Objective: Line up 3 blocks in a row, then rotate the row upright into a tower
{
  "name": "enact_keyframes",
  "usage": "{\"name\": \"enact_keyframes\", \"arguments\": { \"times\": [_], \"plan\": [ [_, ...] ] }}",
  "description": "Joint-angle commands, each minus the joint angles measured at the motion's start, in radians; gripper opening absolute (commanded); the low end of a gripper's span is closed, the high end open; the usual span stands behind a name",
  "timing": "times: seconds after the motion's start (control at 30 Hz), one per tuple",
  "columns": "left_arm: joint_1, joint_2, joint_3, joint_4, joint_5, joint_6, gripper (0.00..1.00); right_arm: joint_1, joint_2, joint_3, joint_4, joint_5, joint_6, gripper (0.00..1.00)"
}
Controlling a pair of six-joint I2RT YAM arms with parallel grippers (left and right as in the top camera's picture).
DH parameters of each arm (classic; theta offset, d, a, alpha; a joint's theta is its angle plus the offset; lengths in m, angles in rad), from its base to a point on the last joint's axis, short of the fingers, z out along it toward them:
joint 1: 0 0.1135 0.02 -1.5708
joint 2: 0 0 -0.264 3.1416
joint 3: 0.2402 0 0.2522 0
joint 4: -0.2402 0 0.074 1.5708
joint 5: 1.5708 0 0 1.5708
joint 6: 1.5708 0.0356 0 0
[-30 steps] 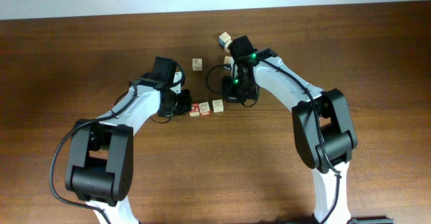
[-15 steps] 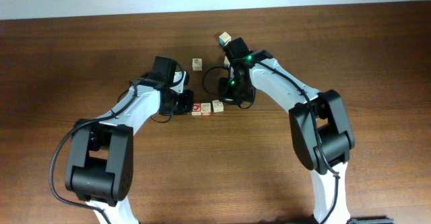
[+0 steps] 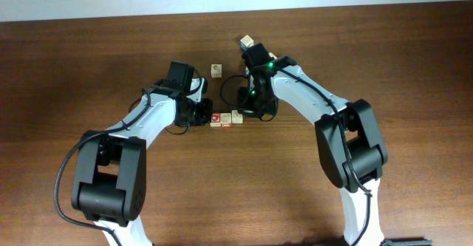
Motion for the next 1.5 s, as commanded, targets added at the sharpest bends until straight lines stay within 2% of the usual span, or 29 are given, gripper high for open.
{"name": "enact_keyframes", "arguments": {
  "times": [0.0, 0.23, 0.3, 0.37, 0.77, 0.83, 0.9, 1.03, 1.3, 1.47],
  "plan": [
    [-0.002, 0.008, -0.005, 0.004, 0.021, 0.02, 0.0, 0.017, 0.012, -0.007, -0.004, -0.008, 0.008, 0.04],
    [-0.002, 0.008, -0.005, 0.014, 0.021, 0.02, 0.0, 0.021, 0.012, -0.007, -0.003, 0.006, 0.007, 0.05],
    [-0.002, 0.008, -0.005, 0.013, 0.021, 0.02, 0.05, 0.011, 0.012, -0.005, -0.003, 0.059, 0.005, 0.16],
    [-0.001, 0.008, -0.005, 0.014, 0.016, 0.02, 0.11, -0.008, 0.012, -0.003, -0.003, 0.083, 0.005, 0.17],
    [0.001, 0.008, -0.005, 0.029, -0.021, 0.011, 0.16, -0.058, 0.012, -0.003, 0.159, 0.016, -0.173, 0.17],
    [0.0, 0.008, -0.005, 0.024, -0.062, -0.043, 0.15, -0.055, 0.012, -0.003, 0.173, -0.01, -0.196, 0.17],
    [0.0, 0.008, -0.005, 0.017, -0.095, -0.088, 0.14, -0.049, 0.012, -0.003, 0.173, -0.009, -0.196, 0.17],
    [0.001, 0.008, -0.005, 0.017, -0.098, -0.102, 0.13, -0.025, 0.012, -0.003, 0.182, -0.008, -0.211, 0.17],
    [0.0, 0.008, -0.005, 0.01, -0.116, -0.121, 0.21, 0.001, 0.012, -0.003, 0.153, -0.002, -0.232, 0.16],
    [0.0, 0.008, -0.005, 0.009, -0.116, -0.121, 0.22, 0.004, 0.012, -0.003, 0.129, -0.016, -0.232, 0.16]
  ]
}}
